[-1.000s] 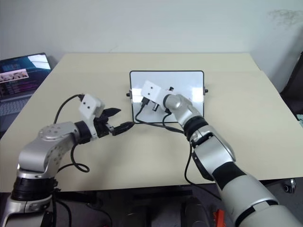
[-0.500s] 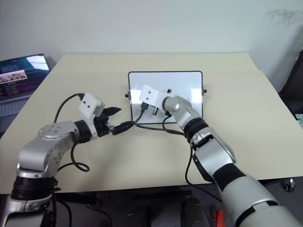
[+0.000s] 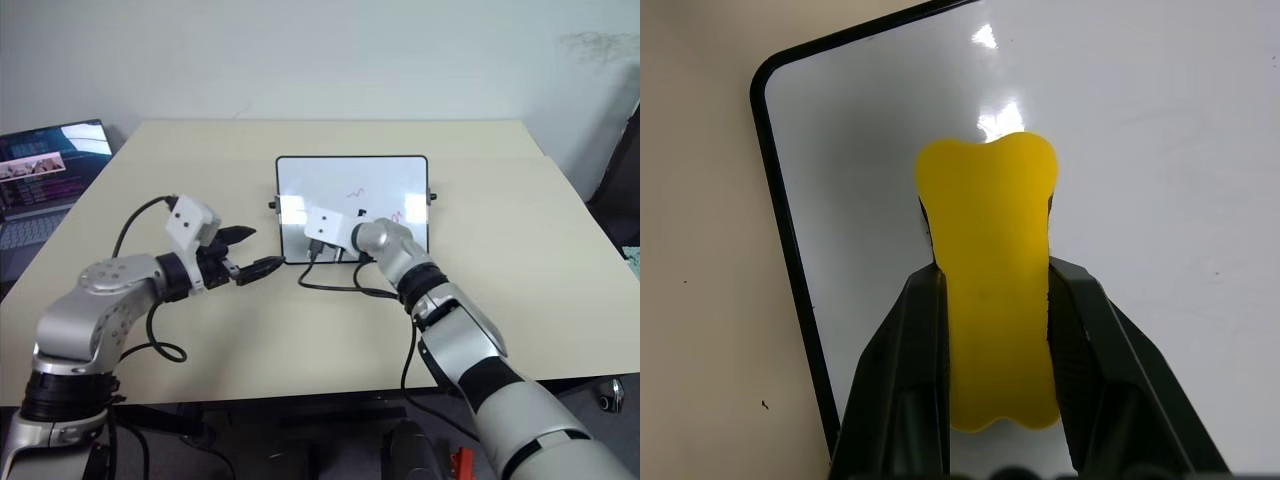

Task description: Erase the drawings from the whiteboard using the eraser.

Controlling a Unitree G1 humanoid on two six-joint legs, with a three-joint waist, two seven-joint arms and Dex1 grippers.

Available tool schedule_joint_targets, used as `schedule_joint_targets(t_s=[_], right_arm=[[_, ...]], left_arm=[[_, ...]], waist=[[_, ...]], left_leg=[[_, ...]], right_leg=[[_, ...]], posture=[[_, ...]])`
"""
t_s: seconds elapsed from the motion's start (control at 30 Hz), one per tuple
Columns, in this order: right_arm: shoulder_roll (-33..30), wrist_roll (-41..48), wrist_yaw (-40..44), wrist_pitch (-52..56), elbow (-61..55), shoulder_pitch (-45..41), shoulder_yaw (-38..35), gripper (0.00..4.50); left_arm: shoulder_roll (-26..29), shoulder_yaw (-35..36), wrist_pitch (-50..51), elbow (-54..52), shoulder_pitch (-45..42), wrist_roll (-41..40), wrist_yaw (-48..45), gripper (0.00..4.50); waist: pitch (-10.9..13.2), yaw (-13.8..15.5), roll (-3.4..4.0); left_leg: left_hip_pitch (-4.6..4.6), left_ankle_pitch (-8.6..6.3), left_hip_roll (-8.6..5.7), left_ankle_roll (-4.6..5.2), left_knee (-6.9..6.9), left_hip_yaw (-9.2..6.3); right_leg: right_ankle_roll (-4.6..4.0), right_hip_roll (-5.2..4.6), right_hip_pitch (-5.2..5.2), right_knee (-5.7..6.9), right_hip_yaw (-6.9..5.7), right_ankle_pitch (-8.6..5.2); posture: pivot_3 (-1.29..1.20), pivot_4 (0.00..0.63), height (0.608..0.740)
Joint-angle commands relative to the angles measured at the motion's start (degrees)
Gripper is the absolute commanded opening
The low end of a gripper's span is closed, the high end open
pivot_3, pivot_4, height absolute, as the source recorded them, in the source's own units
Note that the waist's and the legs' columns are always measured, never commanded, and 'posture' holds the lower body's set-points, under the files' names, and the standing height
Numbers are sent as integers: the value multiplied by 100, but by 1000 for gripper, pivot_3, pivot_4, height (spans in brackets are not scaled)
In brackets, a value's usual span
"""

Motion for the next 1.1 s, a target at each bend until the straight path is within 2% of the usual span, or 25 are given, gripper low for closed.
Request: schedule_joint_targets(t_s=[0.03, 0.13, 0.23, 0.33, 0.37, 0.5, 0.6, 0.77, 1.1], right_arm=[[-284, -69, 47, 476, 290, 66, -78, 976], [-411, 206, 438, 450, -280, 48, -309, 976], [-717, 510, 1000, 805, -1423, 198, -537, 975], [-1400, 735, 1724, 1349, -3076, 539, -731, 973], [-1677, 776, 1944, 1496, -3542, 669, -771, 973], [-2702, 770, 2497, 1823, -4550, 1055, -890, 973], [-3387, 808, 2754, 1778, -4769, 1209, -1022, 973], [-4073, 719, 2884, 1536, -4520, 1169, -1037, 972], [-4556, 642, 2882, 1091, -4148, 1149, -1065, 972]], left_arm=[[56, 42, -120, -26, -157, 22, -35, 4500], [74, 63, -113, -52, -154, 6, -50, 4500], [185, 92, -136, -61, -159, 61, -70, 4500], [529, 137, -99, -119, -263, 59, -285, 4500], [667, 138, -106, -133, -306, 61, -389, 4500], [1041, 60, -184, -102, -539, 112, -656, 4500], [1105, -28, -231, -38, -746, 135, -788, 4500], [1137, -281, -308, 47, -869, 224, -1020, 4500], [1213, -412, -552, 304, -1018, 482, -1266, 4500]], waist=[[0, 6, 0], [4, 28, 3], [12, 47, 4], [17, 49, 3], [17, 45, 4], [19, 30, 7], [23, 33, 8], [35, 10, 15], [40, 18, 16]], left_leg=[[-1, 0, 0, 0, 0, 0], [-10, 2, -1, 2, 0, -3], [-30, 2, -4, 2, 0, -9], [-73, -4, -4, -7, -4, -10], [-126, -4, -3, -9, -4, -12], [-217, -5, -2, -12, -13, -14], [-233, -22, -2, -26, -14, -7], [-228, -33, -2, -20, -14, 7], [-228, -32, -2, -20, -9, 9]], right_leg=[[0, 0, 0, -1, 0, 0], [0, 0, -4, -3, -1, 0], [1, 0, -13, -7, -3, 0], [36, 0, -56, -10, -2, 11], [43, 0, -111, -5, -5, 14], [21, -1, -201, -5, -11, 28], [25, -4, -209, -18, -12, 11], [25, -6, -208, -16, -5, 0], [25, -6, -207, -14, -4, 1]], posture=[[0, 150, 740], [0, 150, 740], [0, 150, 740], [0, 150, 740], [0, 150, 740], [0, 150, 740], [0, 150, 740], [0, 150, 740], [0, 150, 740]])
